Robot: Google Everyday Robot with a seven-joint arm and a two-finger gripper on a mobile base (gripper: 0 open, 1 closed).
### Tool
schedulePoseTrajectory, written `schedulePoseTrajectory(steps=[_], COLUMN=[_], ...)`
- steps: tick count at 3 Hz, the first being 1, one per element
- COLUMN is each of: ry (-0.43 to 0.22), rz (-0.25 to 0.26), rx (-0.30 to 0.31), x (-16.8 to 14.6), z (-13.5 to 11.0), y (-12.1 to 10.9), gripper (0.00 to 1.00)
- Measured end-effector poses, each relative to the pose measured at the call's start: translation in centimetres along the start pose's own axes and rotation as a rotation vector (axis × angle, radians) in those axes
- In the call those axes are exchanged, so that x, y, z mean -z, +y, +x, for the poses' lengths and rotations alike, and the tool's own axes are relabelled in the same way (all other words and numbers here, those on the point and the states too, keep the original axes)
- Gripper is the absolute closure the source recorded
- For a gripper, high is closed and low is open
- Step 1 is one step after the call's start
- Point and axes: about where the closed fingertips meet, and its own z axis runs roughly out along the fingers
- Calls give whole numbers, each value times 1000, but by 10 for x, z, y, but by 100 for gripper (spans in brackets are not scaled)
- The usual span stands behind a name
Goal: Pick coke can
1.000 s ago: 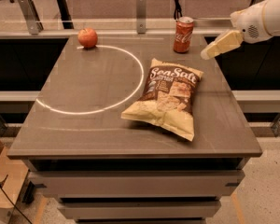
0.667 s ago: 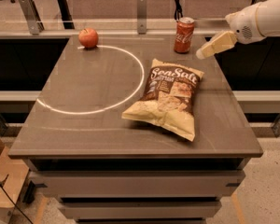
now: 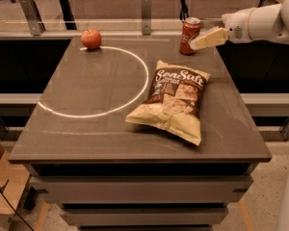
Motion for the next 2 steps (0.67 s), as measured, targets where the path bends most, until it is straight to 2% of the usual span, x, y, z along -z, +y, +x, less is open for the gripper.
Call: schedulePoseTrajectory(steps=[1,2], ry=[-56,-74], rz=[-15,-32], rx=[-48,-79], x=[-33,-60], z=[-2,-1], y=[-7,-9], gripper=[0,0])
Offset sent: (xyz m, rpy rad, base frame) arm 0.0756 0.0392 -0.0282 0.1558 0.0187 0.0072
